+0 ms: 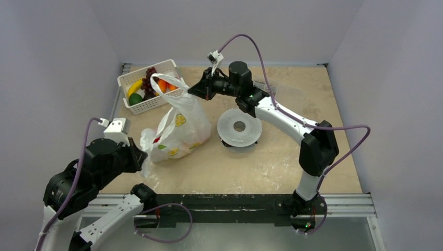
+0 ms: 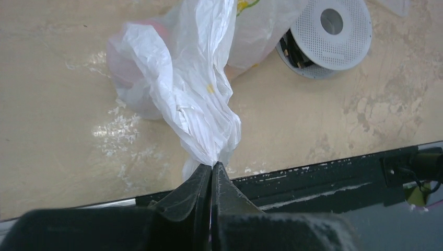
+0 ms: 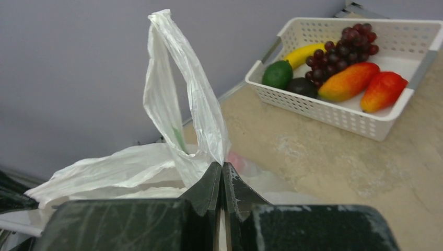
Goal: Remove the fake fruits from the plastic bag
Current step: Adjust the plastic bag at the center of the board.
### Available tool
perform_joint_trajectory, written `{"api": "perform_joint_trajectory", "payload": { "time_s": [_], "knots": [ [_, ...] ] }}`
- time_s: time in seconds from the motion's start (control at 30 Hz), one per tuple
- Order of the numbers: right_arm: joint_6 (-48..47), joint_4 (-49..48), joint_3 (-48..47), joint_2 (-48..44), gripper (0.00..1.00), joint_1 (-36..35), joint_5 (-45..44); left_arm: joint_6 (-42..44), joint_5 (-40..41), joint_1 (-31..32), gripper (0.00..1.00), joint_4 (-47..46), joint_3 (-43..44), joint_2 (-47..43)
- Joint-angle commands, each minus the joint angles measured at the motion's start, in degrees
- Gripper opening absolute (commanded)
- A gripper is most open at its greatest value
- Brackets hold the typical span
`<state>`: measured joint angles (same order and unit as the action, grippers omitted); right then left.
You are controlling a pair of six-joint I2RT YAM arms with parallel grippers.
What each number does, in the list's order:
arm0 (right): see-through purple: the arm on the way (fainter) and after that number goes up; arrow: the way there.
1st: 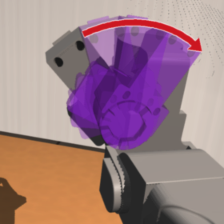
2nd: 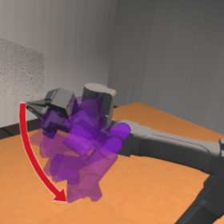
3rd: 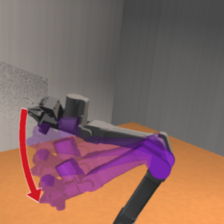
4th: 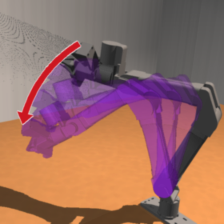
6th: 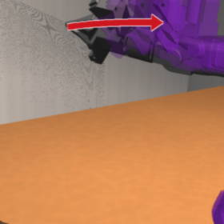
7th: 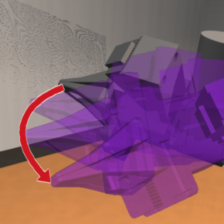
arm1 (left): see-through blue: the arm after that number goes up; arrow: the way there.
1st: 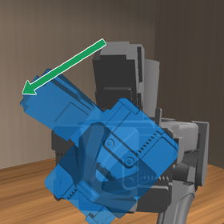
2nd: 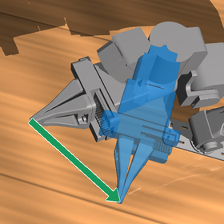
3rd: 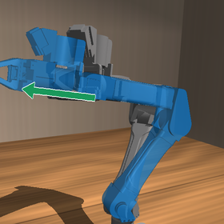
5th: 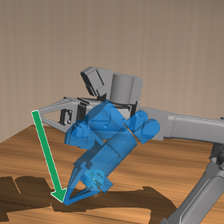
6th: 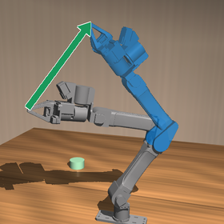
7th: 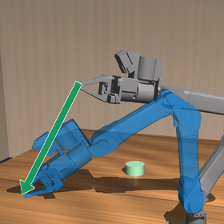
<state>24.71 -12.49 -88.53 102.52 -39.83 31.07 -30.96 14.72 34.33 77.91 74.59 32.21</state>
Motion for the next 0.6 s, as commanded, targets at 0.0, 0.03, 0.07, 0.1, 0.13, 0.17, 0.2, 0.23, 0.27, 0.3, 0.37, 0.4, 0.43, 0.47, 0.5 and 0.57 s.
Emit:
{"api": "perform_joint_trajectory", "payload": {
  "time_s": [0.0,0.03,0.07,0.1,0.13,0.17,0.2,0.23,0.27,0.3,0.37,0.4,0.43,0.47,0.5,0.57],
  "knots": [
    [-5.5,9.4,0.0,-5.1,0.02,0.5,-8.5,-3.2,-6.4,0.2,0.0,-0.3,-2.3,-2.9],
    [-6.7,11.1,0.3,-6.1,0.03,0.5,-10.2,-3.3,-6.4,0.2,0.0,0.2,-2.4,-3.3],
    [-7.7,12.2,0.8,-7.1,0.04,0.5,-11.9,-3.2,-6.5,0.2,0.0,0.7,-2.4,-3.6],
    [-8.7,14.4,1.3,-8.1,0.06,0.5,-13.8,-3.2,-6.6,0.2,0.0,1.4,-2.2,-3.6],
    [-9.6,15.6,1.8,-9.0,0.08,0.5,-15.2,-3.0,-6.6,0.2,0.0,1.9,-1.9,-3.6],
    [-10.3,17.0,2.2,-9.9,0.1,0.5,-16.6,-2.9,-6.5,0.2,0.0,2.3,-1.6,-3.7],
    [-10.7,18.4,2.6,-10.6,0.13,0.5,-17.7,-2.7,-6.4,0.2,0.0,2.5,-1.4,-3.6],
    [-10.8,20.2,2.6,-11.3,0.17,0.5,-19.2,-2.6,-6.2,0.2,0.0,2.6,-1.1,-3.6],
    [-10.8,22.2,2.8,-12.1,0.33,0.5,-21.3,-2.5,-6.1,0.2,0.0,2.6,-0.9,-3.6],
    [-10.7,23.7,3.2,-13.2,0.45,0.4,-23.1,-2.4,-6.2,0.3,0.0,2.5,-0.8,-3.6],
    [-9.4,24.4,4.8,-15.9,0.6,-0.3,-23.5,-2.1,-6.6,0.3,0.0,2.0,-0.8,-3.3],
    [-8.6,24.0,5.8,-17.4,0.68,-1.1,-23.8,-1.8,-6.9,0.2,0.0,1.8,-0.8,-3.0],
    [-8.4,23.9,7.0,-19.6,0.75,-2.4,-25.2,-1.6,-7.2,0.2,0.0,1.5,-0.8,-2.8],
    [-9.0,23.9,7.6,-21.0,0.81,-4.3,-28.1,-1.3,-7.3,0.3,0.0,1.3,-0.7,-2.4],
    [-9.9,23.6,7.8,-22.3,0.86,-7.2,-31.9,-1.1,-7.3,0.3,0.0,1.3,-0.6,-2.2],
    [-10.9,22.2,8.0,-23.9,0.91,-12.9,-40.2,-0.7,-7.3,0.3,0.0,0.9,-0.6,-2.0]
  ]
}}
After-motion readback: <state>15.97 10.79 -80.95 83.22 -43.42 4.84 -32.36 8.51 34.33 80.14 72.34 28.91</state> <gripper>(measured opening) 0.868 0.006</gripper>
